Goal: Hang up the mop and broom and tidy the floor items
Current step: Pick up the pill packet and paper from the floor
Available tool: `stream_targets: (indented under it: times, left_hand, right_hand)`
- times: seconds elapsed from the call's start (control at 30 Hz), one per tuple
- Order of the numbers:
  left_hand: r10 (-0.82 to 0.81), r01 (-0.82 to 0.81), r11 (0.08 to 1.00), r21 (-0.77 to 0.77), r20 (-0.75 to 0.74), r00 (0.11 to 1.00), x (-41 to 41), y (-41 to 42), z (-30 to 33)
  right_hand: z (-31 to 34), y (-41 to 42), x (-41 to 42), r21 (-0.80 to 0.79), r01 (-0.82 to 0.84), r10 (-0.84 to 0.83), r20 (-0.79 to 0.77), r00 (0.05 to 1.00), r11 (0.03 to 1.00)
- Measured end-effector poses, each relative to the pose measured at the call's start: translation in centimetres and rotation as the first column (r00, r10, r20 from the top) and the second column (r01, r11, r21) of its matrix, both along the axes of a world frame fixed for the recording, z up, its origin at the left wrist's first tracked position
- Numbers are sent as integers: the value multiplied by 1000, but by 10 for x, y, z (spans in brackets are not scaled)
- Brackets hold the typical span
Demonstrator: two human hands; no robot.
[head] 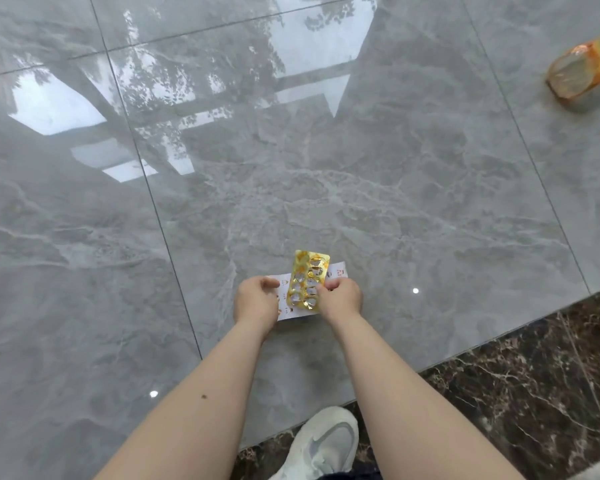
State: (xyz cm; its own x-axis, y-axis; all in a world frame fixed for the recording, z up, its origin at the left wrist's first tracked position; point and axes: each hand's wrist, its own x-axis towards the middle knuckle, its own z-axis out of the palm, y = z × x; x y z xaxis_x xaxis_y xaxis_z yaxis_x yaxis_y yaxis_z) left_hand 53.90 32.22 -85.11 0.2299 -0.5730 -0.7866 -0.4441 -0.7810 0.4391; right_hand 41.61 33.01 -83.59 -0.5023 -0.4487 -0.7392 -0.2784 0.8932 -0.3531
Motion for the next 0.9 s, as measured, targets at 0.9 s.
stream_targets:
  times: [0.9]
  left_hand:
    - [206,-205,960,-190,-16,978,190,-92,310]
  right_hand:
    - [309,-104,176,-259,-637,644,-66,762,726]
